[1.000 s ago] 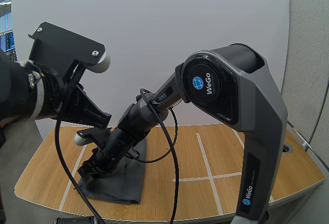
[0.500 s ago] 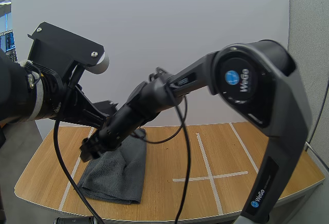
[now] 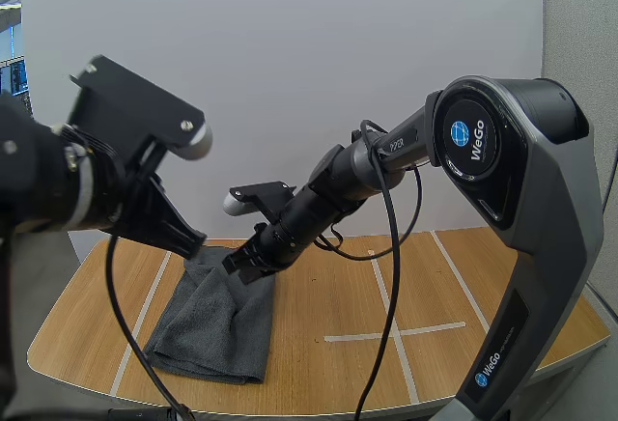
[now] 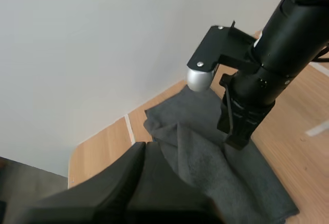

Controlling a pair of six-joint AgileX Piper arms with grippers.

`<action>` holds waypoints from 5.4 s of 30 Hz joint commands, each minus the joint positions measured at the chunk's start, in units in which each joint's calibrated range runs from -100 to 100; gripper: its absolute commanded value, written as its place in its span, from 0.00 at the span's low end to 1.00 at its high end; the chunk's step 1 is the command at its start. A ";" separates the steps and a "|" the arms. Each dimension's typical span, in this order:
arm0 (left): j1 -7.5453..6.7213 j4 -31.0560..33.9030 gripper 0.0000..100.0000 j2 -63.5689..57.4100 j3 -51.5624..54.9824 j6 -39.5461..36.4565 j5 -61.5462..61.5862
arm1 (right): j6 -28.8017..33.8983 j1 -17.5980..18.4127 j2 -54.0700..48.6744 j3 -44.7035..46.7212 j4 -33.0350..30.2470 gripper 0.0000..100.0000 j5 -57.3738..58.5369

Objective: Fold the towel

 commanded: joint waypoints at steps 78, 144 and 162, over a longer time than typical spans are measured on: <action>7.59 -30.78 0.00 38.12 -3.36 27.25 4.45 | -2.79 -15.15 29.50 -20.74 -10.11 0.00 13.16; 7.59 -32.35 0.00 45.77 -3.36 35.95 6.06 | -16.12 -24.30 -4.78 25.09 -11.86 0.00 -2.89; -6.66 -22.27 0.00 62.66 -3.36 35.24 3.91 | -15.79 -24.30 -11.15 26.11 -9.29 0.00 -1.60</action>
